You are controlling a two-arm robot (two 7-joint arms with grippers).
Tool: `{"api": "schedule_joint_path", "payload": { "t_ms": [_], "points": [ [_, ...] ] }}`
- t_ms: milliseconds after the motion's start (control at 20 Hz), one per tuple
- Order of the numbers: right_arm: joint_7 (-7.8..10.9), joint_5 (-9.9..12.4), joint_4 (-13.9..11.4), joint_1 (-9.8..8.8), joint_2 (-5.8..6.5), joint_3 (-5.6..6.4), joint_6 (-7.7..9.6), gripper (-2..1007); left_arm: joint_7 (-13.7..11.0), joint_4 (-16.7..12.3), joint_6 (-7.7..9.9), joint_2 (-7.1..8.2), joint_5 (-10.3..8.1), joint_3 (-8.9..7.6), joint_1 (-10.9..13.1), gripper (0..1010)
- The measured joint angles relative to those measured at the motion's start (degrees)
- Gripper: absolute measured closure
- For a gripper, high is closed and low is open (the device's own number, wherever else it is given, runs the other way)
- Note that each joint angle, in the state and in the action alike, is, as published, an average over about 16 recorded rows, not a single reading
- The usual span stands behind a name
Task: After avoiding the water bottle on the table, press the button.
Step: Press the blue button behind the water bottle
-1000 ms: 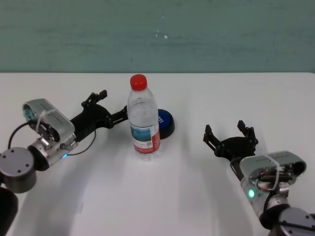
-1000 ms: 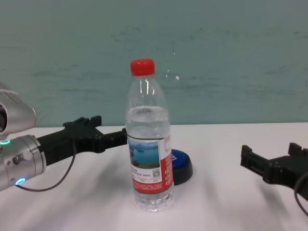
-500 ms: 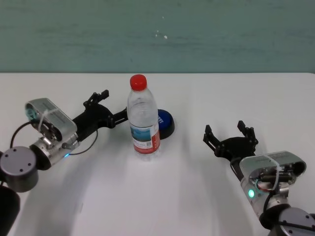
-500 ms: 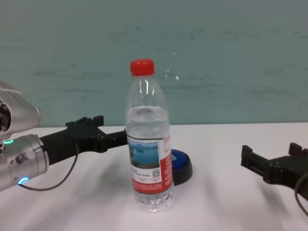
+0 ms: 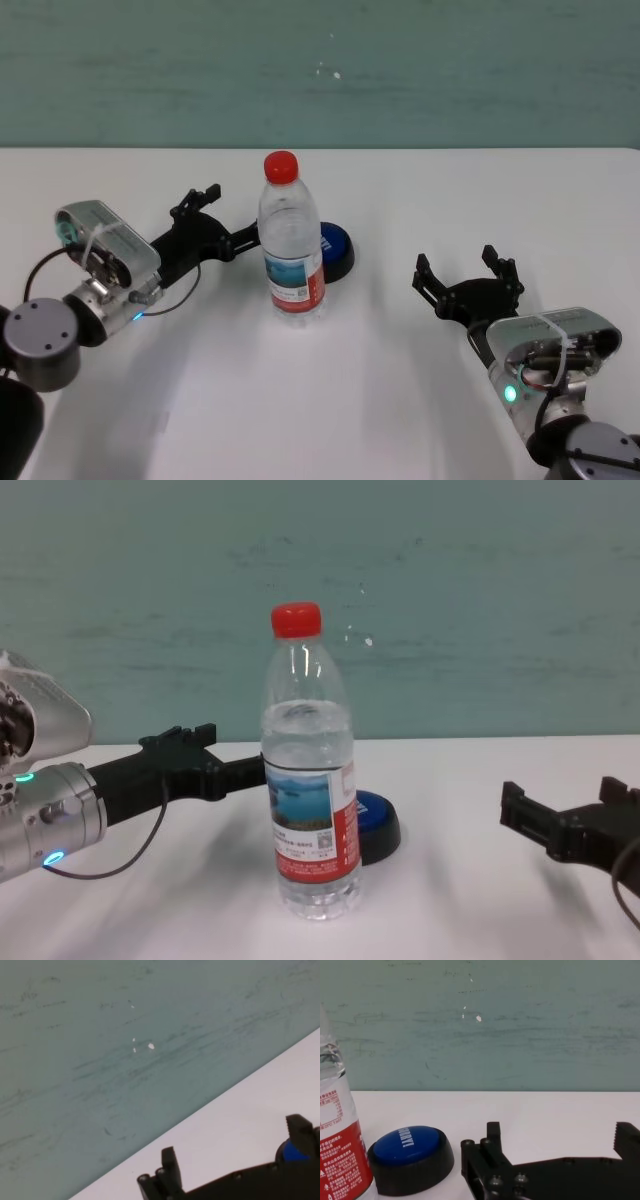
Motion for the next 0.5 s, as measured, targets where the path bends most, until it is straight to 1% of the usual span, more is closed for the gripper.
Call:
{"api": "schedule_joint_path", "payload": {
  "t_ms": [250,500],
  "points": [
    [0.00,0.0,0.0,0.00,0.00,0.00,0.00,1,1.0,-0.5,0.26,0.14,0.64,-0.05,0.3,10],
    [0.00,0.0,0.0,0.00,0.00,0.00,0.00,1,3.2,-2.9,1.16,1.17,1.91,-0.96,2.0,10]
  ]
}}
